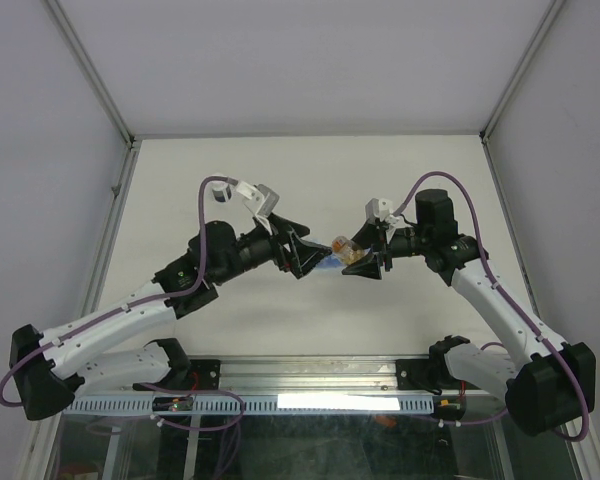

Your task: Sort the pills into containers

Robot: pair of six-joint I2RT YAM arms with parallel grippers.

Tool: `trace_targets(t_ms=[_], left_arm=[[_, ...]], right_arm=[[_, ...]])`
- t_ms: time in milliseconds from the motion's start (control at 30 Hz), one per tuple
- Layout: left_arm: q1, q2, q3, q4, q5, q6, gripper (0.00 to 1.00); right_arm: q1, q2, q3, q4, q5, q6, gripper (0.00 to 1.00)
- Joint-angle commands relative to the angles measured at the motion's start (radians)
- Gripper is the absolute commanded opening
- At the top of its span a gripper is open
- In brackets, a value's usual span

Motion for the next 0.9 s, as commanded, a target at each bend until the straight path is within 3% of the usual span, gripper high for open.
trace_targets(t_ms=[0, 100, 300, 567, 867], left_arm=[[-0.145, 0.056, 0.133, -0.125, -0.35, -0.119, 0.88], [-0.206, 0.111, 0.204, -0.194, -0.436, -0.101, 0.89], [-0.234, 0.181, 0.282, -0.228, -0.461, -0.079, 0.86], [-0.237, 0.254, 0.344, -0.266, -0.407, -0.051, 0.65], [-0.235, 0.275, 0.362, -0.29, -0.383, -0.046, 0.56]], right_arm=[[-0.005, -0.007, 0.033, 0.045, -0.01, -0.004, 0.0], [-0.005, -0.004, 0.033, 0.045, -0.009, -0.005, 0.0], [-0.005, -0.002, 0.032, 0.045, -0.008, -0.007, 0.0], [-0.005, -0.004, 0.034, 0.042, -0.009, -0.007, 0.0], [-0.005, -0.007, 0.034, 0.041, -0.009, -0.009, 0.0]])
